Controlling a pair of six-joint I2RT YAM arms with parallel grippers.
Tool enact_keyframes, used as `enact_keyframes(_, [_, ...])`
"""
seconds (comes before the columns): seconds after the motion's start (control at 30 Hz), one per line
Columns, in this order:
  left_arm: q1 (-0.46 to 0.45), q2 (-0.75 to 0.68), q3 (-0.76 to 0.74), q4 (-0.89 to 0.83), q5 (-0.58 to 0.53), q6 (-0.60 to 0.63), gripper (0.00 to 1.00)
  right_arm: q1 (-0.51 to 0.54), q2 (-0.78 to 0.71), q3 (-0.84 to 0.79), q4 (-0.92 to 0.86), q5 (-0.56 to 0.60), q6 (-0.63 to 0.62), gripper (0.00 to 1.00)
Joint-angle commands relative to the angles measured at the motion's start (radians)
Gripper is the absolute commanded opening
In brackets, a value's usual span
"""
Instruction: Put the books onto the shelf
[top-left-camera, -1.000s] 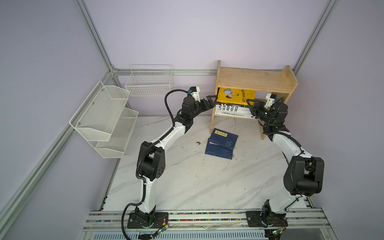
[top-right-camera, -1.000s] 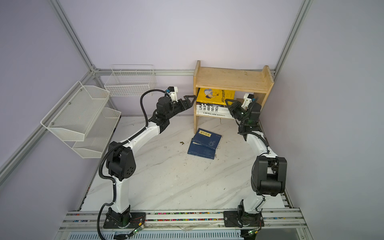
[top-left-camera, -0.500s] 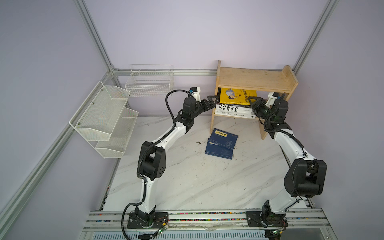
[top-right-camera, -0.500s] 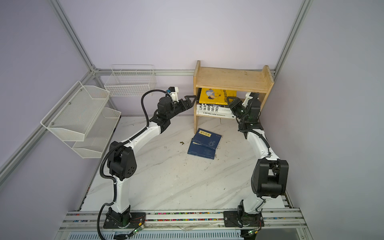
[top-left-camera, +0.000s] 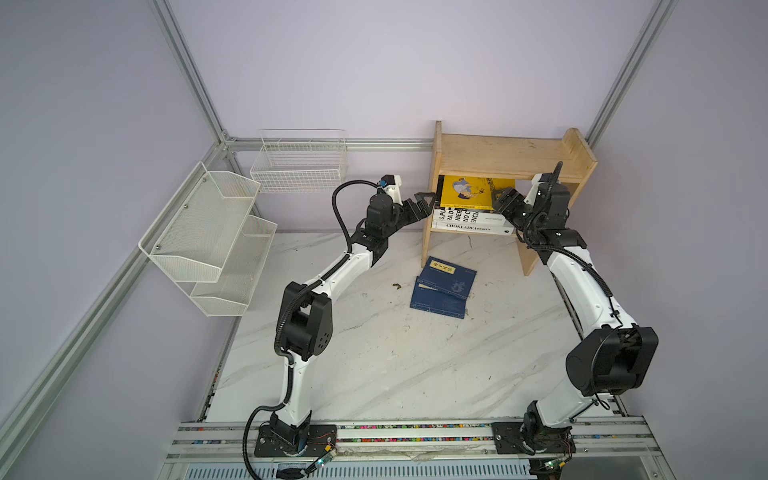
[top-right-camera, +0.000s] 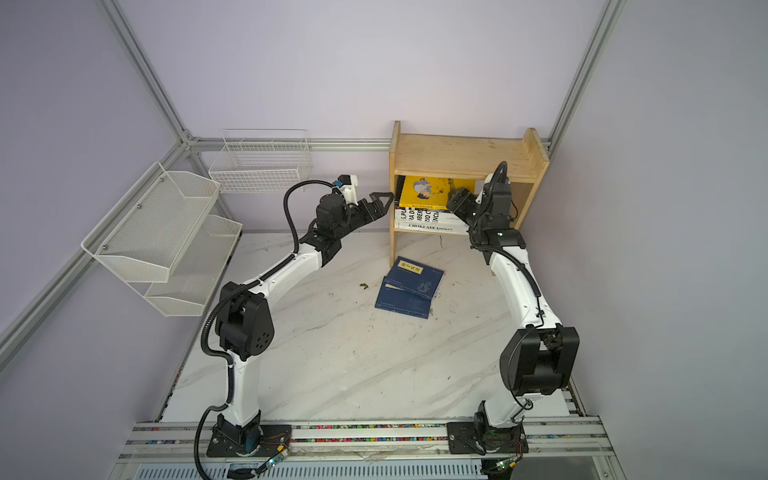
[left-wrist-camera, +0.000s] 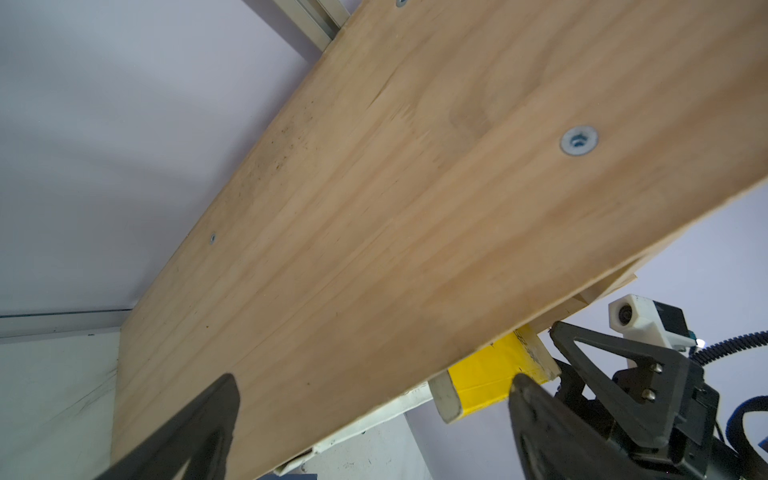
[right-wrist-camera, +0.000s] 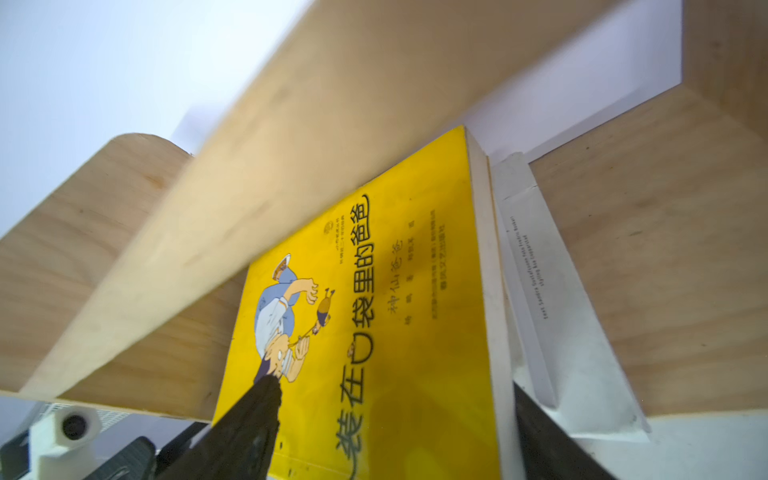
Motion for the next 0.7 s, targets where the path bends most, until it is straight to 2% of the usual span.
enact_keyframes(0.0, [-0.006, -0.004, 0.117, 0.024, 0.006, -0.004, 1.0, 0.003, 0.0, 0.027, -0.075, 0.091, -0.074, 0.81])
enact_keyframes(0.23, [-0.006, -0.012, 0.106, 0.023, 0.013, -0.003, 1.0, 0.002, 0.009, 0.022, -0.074, 0.116, -0.098, 0.84])
enact_keyframes(0.4, [-0.01, -0.011, 0.105, 0.033, 0.035, -0.017, 1.0, 0.002, -0.01, -0.027, 0.017, 0.064, -0.091, 0.79])
enact_keyframes(0.6, [-0.015, -0.013, 0.096, 0.037, 0.045, -0.022, 1.0, -0.007, -0.019, -0.03, 0.012, 0.055, -0.083, 0.77])
enact_keyframes(0.67, [-0.017, -0.014, 0.094, 0.042, 0.05, -0.026, 1.0, -0.014, -0.028, -0.036, 0.017, 0.044, -0.081, 0.72])
